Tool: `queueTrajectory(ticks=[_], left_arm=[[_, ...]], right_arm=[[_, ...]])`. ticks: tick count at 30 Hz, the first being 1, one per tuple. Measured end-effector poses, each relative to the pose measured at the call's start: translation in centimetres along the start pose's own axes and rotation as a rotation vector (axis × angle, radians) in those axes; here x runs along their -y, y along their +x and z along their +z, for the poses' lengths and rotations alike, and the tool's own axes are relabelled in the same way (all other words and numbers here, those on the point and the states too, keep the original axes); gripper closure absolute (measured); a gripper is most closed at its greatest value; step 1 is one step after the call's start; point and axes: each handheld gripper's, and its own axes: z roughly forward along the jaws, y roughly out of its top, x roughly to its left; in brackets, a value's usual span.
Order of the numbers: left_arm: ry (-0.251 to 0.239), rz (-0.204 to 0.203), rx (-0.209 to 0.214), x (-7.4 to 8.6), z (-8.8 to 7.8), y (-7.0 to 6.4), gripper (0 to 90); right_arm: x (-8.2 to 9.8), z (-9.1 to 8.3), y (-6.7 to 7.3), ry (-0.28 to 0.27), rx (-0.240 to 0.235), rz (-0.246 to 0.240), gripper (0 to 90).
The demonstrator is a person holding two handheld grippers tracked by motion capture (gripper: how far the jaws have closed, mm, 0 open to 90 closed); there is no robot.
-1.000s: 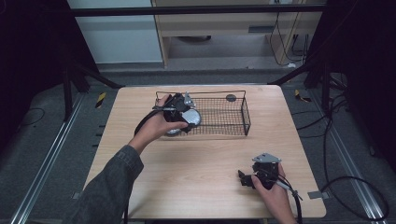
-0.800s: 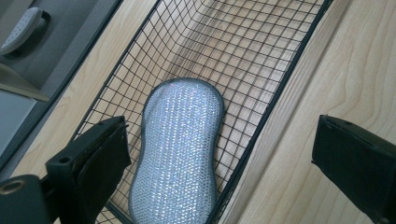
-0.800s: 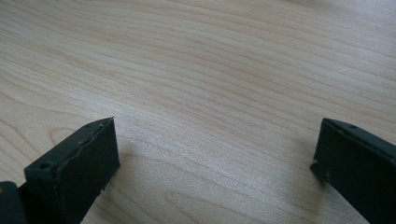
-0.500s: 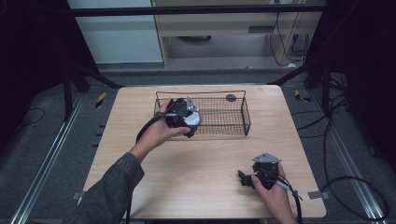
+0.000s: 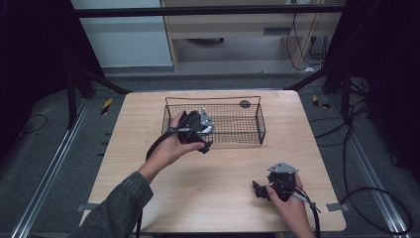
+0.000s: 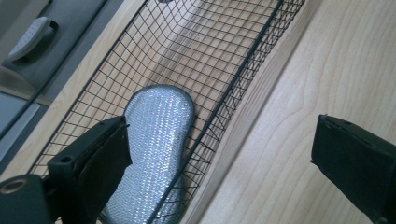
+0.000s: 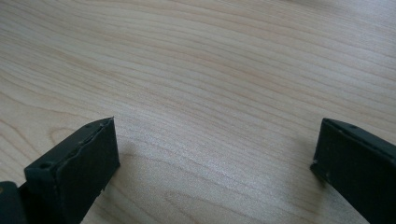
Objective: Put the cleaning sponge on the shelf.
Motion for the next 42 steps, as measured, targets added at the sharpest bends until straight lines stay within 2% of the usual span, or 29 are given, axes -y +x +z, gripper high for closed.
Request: queueTrajectory(ticks=[11,15,28,34,42], left_arm=[[-0.006,-0.011,0.013,0.9,-0.3,-1.5,4.0],[-0.007,-0.017,0.005,1.4,-0.4,-1.8,4.2],[-0.040,-0.065,0.008,3.2,-1.0,-2.2,4.1],[-0.064,-0.107,-0.011,4.2,-1.6,-2.2,3.6],[-0.068,-0.146,-0.015,5.9,-2.5,-2.2,3.8]], right_arm=[[0.0,0.0,0.0,-0.001,0.000,0.000,0.4],[0.0,0.0,0.0,0.000,0.001,-0.001,0.4],[0.0,0.0,0.0,0.000,0.001,0.002,0.4],[0.0,0.0,0.0,0.000,0.002,0.002,0.5],[0.0,0.0,0.1,-0.001,0.003,0.003,0.5]])
